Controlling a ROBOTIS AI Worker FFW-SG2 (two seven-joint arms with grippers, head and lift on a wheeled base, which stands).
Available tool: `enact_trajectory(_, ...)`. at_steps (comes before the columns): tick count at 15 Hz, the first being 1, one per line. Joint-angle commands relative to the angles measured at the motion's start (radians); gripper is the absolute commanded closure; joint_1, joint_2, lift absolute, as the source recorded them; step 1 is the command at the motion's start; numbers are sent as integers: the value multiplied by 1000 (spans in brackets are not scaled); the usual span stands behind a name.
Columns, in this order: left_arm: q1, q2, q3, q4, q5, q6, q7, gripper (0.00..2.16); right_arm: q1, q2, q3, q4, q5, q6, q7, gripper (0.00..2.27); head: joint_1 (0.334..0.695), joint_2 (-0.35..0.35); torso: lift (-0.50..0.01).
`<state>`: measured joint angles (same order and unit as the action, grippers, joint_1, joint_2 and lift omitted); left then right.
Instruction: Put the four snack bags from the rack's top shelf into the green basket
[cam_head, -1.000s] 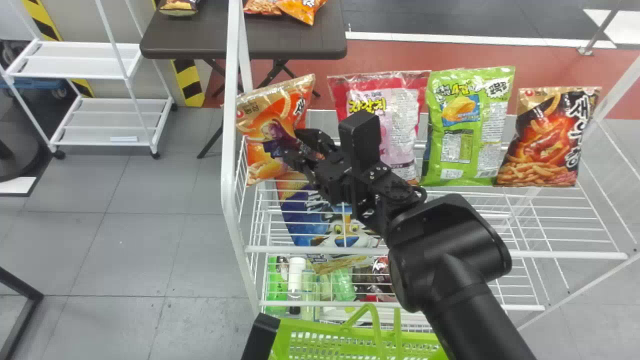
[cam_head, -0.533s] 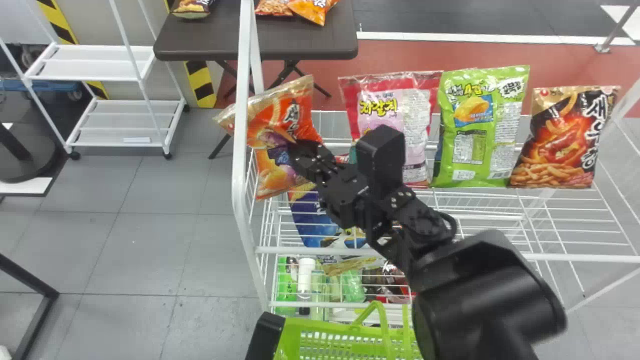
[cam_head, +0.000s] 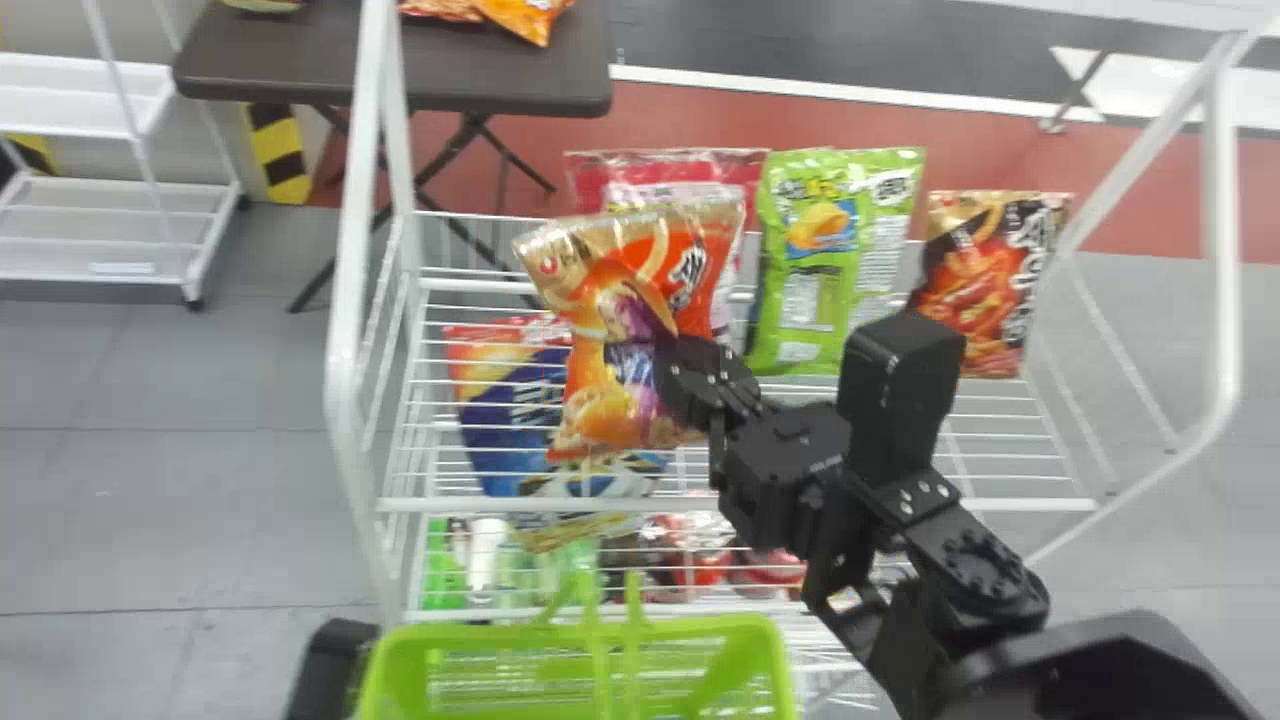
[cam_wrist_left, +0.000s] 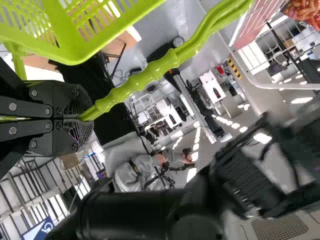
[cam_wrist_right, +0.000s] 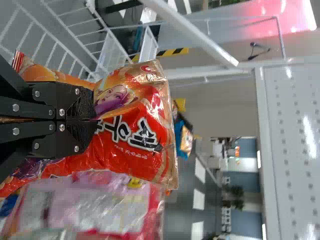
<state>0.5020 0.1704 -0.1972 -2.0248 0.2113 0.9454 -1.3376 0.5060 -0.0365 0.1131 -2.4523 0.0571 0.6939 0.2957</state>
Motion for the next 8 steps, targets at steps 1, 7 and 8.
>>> enact_trajectory(1,0,-2,1,1,-3,-4,2,1582,114,-11,-127,-155,-97,164,2,2135,695,-261,0)
enact_trajectory(7,23,-19,9,-5,-7,-35,6,1582,276,7,-449,-346,-273,554,109,2135,695,-350,0)
enact_trajectory(8,23,-20,9,-5,-7,-35,6,1582,284,12,-500,-346,-313,637,138,2135,695,-350,0)
